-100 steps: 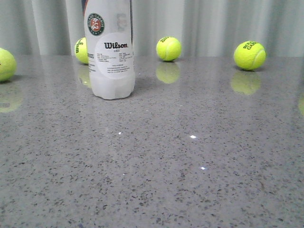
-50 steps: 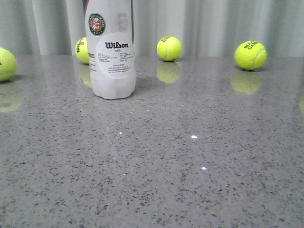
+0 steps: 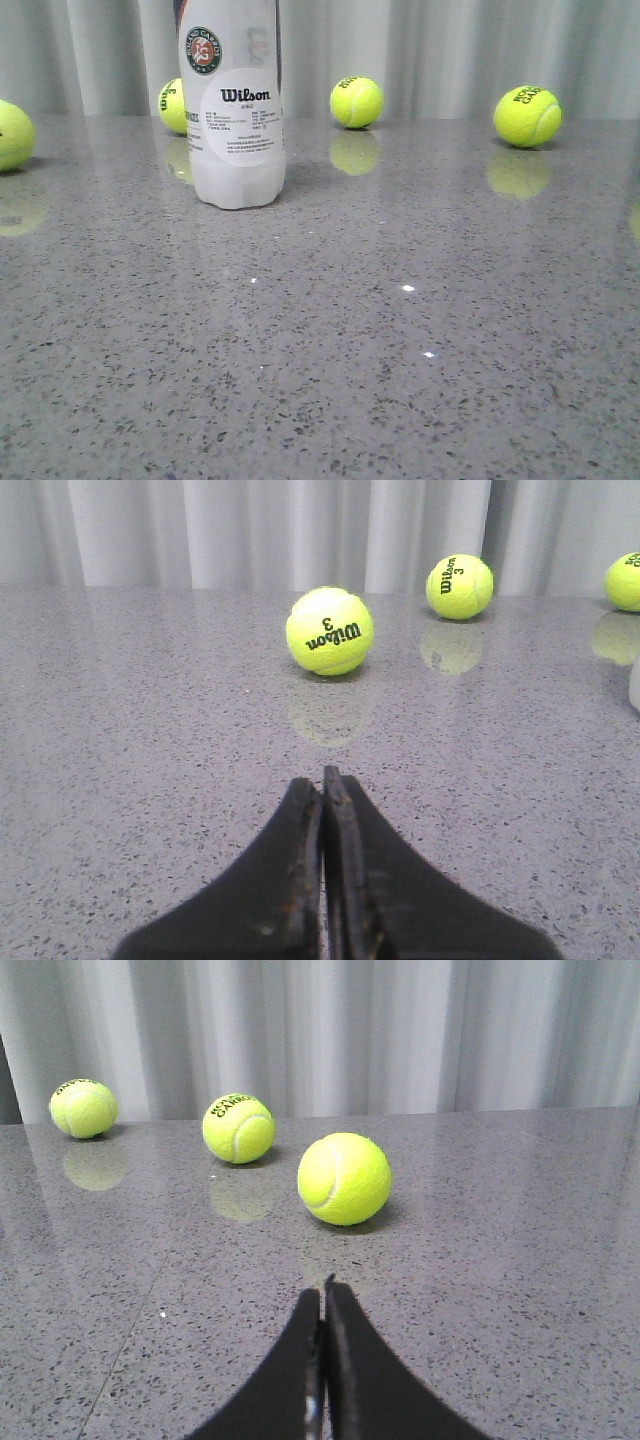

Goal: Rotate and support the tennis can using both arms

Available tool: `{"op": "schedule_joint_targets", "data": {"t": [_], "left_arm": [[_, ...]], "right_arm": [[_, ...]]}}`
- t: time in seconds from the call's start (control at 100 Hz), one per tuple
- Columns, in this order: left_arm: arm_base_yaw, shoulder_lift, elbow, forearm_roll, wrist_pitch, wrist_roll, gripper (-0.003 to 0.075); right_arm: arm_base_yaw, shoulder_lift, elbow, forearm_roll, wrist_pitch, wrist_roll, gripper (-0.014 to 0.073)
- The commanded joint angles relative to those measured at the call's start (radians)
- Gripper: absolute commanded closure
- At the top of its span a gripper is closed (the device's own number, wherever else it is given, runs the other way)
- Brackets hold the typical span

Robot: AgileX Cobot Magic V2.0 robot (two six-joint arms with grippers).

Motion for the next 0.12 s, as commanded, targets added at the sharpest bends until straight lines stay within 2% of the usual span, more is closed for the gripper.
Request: {"op": "schedule_joint_targets", "data": {"t": [0.0,0.11], "left_arm": [[0.001,-0.039,0.047,-0.008,-0.076,0.001,0.0741],[0.001,-0.039,0.047,-0.008,-0.076,0.001,0.0741]], "right_arm": [[0.0,-0.025,-0.018,0.003,-0.086,-0.01,0.0645],[0.0,-0.025,-0.018,0.003,-0.086,-0.01,0.0645]]}}
